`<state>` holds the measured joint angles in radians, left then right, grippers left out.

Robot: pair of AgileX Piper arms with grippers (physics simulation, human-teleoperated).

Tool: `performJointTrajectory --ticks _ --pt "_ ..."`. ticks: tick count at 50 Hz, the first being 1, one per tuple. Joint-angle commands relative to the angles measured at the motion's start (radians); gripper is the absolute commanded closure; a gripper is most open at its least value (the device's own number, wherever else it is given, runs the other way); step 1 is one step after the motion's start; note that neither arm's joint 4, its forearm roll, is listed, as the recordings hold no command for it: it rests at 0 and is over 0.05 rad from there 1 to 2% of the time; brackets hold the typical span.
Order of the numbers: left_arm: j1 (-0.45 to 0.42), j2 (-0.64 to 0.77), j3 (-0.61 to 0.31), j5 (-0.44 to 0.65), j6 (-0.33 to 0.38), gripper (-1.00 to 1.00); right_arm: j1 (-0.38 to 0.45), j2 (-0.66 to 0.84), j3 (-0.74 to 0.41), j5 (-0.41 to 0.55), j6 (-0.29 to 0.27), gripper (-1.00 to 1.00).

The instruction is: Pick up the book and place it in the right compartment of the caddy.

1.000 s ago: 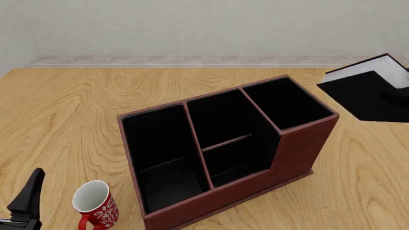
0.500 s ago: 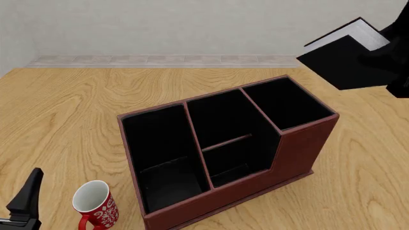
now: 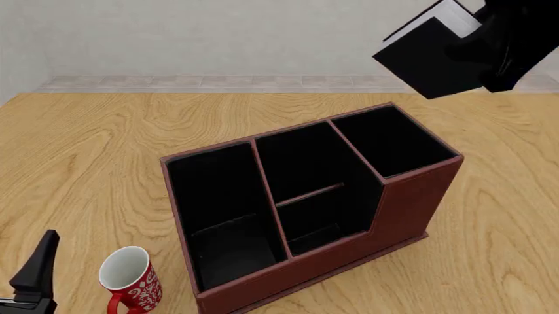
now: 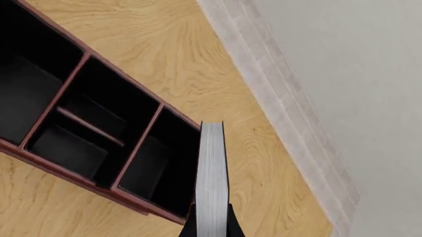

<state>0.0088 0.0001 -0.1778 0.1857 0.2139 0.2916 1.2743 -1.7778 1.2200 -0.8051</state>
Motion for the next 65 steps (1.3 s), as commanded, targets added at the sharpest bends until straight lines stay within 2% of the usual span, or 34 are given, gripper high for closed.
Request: performJointTrajectory --ticks 1,11,17,19,22,35,43,45,47,51,56,63,65 --pt "0.004 0.0 -0.011 0.011 -0.001 -1.0 0.015 0.04 -0.046 0.0 0.051 1.0" --pt "0.002 0.0 -0.023 0.022 0.004 -1.0 0.023 0.078 -0.067 0.0 0.082 1.0" --pt "0.005 0.0 -0.028 0.025 0.005 -1.0 0.021 0.099 -0.061 0.0 0.082 1.0" --pt "0.004 0.0 -0.027 0.025 0.007 -1.0 0.0 0.104 -0.034 0.0 0.066 1.0" --pt "0.006 0.0 -0.026 0.024 0.008 -1.0 0.022 0.12 -0.062 0.0 0.094 1.0" --pt "0.009 0.0 -0.03 0.027 0.006 -1.0 0.02 0.191 -0.097 0.0 0.119 1.0" --pt "0.013 0.0 -0.017 0.021 0.011 -1.0 0.02 0.225 -0.107 0.0 0.113 1.0" --pt "0.013 0.0 -0.015 0.021 0.011 -1.0 0.03 0.236 -0.127 0.0 0.138 1.0" --pt "0.014 0.0 -0.012 0.019 0.01 -1.0 -0.001 0.24 -0.119 0.0 0.123 1.0" --pt "0.014 0.0 -0.006 0.016 0.012 -1.0 0.004 0.245 -0.133 0.0 0.149 1.0" --pt "0.017 0.0 0.003 0.01 0.012 -1.0 -0.008 0.243 -0.103 0.0 0.16 1.0" --pt "0.013 0.0 0.001 0.014 0.012 -1.0 -0.008 0.235 -0.046 0.0 0.206 1.0" --pt "0.015 0.0 -0.002 0.014 0.011 -1.0 -0.013 0.234 -0.05 0.0 0.2 1.0"
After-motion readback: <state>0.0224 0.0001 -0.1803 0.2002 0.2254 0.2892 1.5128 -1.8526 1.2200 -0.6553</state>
